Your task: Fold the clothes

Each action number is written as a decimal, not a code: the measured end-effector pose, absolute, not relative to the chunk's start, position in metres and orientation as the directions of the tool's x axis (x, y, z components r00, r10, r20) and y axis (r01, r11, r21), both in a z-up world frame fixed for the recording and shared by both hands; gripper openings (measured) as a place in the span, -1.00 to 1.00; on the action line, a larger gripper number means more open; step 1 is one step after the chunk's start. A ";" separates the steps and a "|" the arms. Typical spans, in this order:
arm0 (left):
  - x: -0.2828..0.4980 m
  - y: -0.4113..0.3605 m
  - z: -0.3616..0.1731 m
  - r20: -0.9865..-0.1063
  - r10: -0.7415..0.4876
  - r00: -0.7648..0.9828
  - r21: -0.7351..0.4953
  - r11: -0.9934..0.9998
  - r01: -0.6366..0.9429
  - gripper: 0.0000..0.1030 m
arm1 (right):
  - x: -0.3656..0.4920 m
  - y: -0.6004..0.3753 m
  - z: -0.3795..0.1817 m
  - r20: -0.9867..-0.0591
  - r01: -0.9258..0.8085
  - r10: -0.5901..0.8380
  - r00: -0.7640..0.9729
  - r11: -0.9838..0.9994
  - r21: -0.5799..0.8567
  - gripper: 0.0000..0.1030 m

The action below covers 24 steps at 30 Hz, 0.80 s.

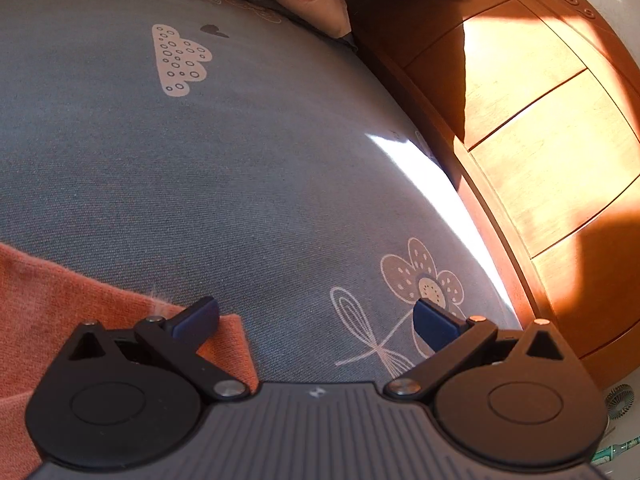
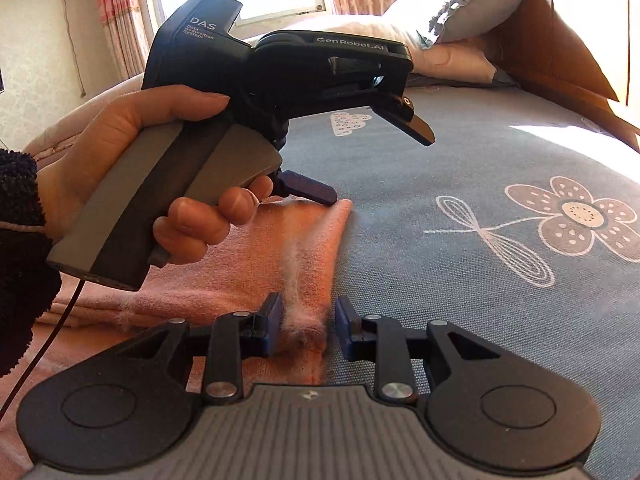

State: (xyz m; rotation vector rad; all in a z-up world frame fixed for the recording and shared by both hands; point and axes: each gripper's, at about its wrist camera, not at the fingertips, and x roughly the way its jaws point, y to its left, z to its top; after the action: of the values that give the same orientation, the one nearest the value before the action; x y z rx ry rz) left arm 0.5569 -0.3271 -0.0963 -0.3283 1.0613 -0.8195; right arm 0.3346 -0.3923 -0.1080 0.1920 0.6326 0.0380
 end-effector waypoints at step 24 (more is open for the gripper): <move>0.527 -0.307 -0.073 -0.658 -0.731 0.177 -0.584 0.645 0.492 0.99 | 0.336 -0.396 -0.109 -0.582 0.028 0.104 0.807 0.977 0.213 -0.35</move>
State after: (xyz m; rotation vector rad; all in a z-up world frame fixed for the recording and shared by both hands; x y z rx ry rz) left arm 0.5266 -0.3075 -0.0735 -0.2614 1.0860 -0.8798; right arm 0.3363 -0.3956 -0.1094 0.2165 0.6322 0.0410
